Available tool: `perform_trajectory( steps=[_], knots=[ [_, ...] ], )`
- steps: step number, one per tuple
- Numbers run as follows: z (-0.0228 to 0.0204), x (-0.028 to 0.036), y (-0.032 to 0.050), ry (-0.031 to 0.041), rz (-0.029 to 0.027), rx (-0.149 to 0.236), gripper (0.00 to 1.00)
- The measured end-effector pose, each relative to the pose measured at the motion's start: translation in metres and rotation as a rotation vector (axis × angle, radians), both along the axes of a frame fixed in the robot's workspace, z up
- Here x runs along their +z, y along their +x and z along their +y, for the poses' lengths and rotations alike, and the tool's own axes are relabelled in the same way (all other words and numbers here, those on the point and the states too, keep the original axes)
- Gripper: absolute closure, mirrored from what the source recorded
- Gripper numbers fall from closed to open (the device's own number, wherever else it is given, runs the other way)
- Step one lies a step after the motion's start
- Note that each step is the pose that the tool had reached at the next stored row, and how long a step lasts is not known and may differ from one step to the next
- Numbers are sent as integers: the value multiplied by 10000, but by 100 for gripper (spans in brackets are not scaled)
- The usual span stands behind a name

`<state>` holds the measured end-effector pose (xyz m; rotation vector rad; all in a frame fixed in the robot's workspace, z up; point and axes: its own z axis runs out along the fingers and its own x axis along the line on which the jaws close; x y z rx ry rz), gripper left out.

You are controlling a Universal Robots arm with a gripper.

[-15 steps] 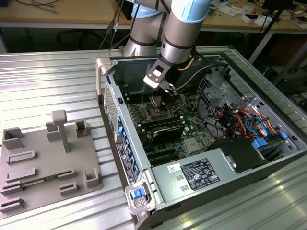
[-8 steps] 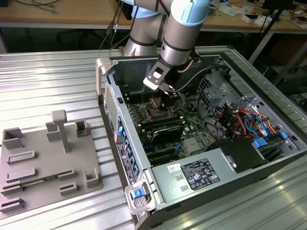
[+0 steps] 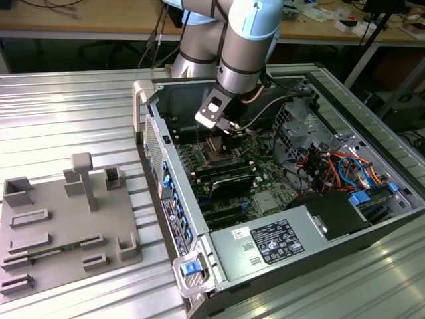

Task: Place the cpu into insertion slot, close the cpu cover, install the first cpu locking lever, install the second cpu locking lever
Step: 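Place the cpu into insertion slot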

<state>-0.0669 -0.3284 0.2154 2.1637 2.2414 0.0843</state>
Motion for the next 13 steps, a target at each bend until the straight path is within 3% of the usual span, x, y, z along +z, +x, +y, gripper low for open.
perform_trajectory(
  steps=[1,4,5,6,8,13],
  knots=[
    [0,-3,-13,-1,-60,1,45],
    [0,-11,-46,1,-394,-2,45],
    [0,-14,-62,2,-539,0,45],
    [1,-17,-76,1,-606,0,45],
    [1,-28,-106,3,-659,-1,45],
    [-10,-65,-133,-1,-664,-22,45]
  ],
)
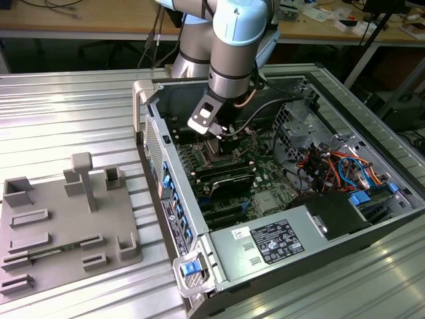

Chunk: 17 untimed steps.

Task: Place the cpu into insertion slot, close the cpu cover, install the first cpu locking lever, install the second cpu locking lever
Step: 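Place the cpu into insertion slot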

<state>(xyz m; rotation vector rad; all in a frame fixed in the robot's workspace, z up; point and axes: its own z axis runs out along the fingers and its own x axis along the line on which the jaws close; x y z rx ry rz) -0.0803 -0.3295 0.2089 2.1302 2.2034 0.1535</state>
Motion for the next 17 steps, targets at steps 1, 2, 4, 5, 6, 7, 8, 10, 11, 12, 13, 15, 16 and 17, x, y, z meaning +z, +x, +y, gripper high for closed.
perform_trajectory(
  steps=[1,2,4,5,6,7,8,10,11,12,13,15,16,17],
  knots=[
    [-6,-4,0,1,-1,-11,45],
    [-11,-7,0,2,-2,-26,45],
    [-14,-16,-3,2,-1,-74,45],
    [-16,-19,-5,1,-1,-100,45],
    [-17,-23,-6,1,-1,-116,45],
    [-17,-27,-6,2,-2,-131,45],
    [-17,-28,-8,0,0,-137,45],
    [-20,-30,-8,2,-1,-139,45],
    [-27,-31,-8,3,-2,-140,45],
    [-31,-31,-8,2,-2,-139,45],
    [-49,-33,-8,2,-2,-139,45],
    [-67,-84,-8,-1,1,-171,45],
    [-66,-87,-8,1,-1,-186,45],
    [-66,-90,-8,2,1,-186,45]
  ],
)
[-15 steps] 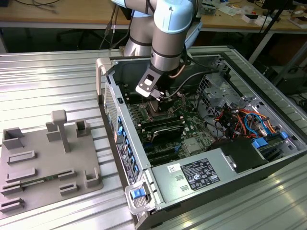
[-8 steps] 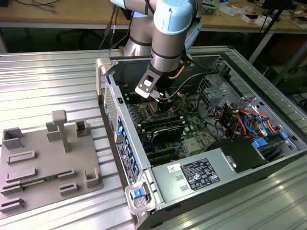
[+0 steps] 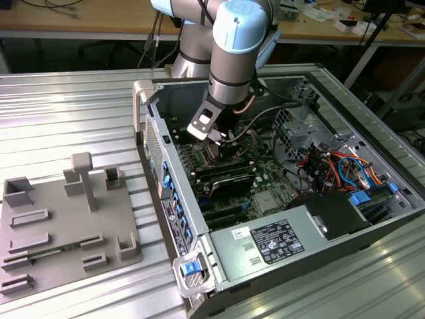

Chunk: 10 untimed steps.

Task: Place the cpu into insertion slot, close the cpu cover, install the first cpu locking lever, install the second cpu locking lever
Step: 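Place the cpu into insertion slot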

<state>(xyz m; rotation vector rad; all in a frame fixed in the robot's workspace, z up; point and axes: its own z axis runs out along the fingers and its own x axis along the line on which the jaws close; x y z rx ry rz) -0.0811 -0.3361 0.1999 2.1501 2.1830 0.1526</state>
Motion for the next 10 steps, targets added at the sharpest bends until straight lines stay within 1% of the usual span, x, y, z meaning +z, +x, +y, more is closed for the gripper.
perform_trajectory(
  steps=[4,7,10],
  knots=[
    [-1,-3,0,0,2,-27,45],
    [-5,-6,0,-2,2,-176,45],
    [-5,-11,0,-4,2,-194,45]
  ],
)
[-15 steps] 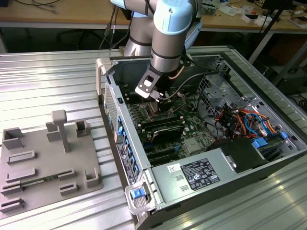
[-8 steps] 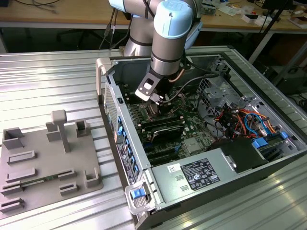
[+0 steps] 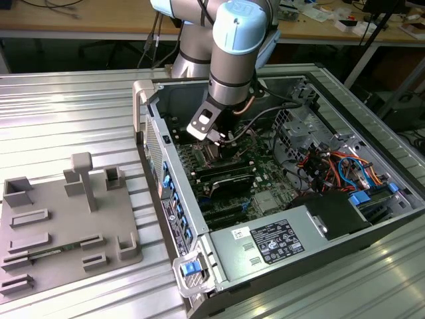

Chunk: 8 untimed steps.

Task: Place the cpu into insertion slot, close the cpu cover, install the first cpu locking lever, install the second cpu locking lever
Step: 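Place the cpu into insertion slot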

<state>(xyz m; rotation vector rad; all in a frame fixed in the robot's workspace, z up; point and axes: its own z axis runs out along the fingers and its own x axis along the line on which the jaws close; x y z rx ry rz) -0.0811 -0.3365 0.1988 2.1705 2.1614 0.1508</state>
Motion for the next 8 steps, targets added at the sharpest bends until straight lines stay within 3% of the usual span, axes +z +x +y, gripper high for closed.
perform_trajectory(
  steps=[8],
  knots=[
    [0,-4,0,-106,1,304,45]
  ],
)
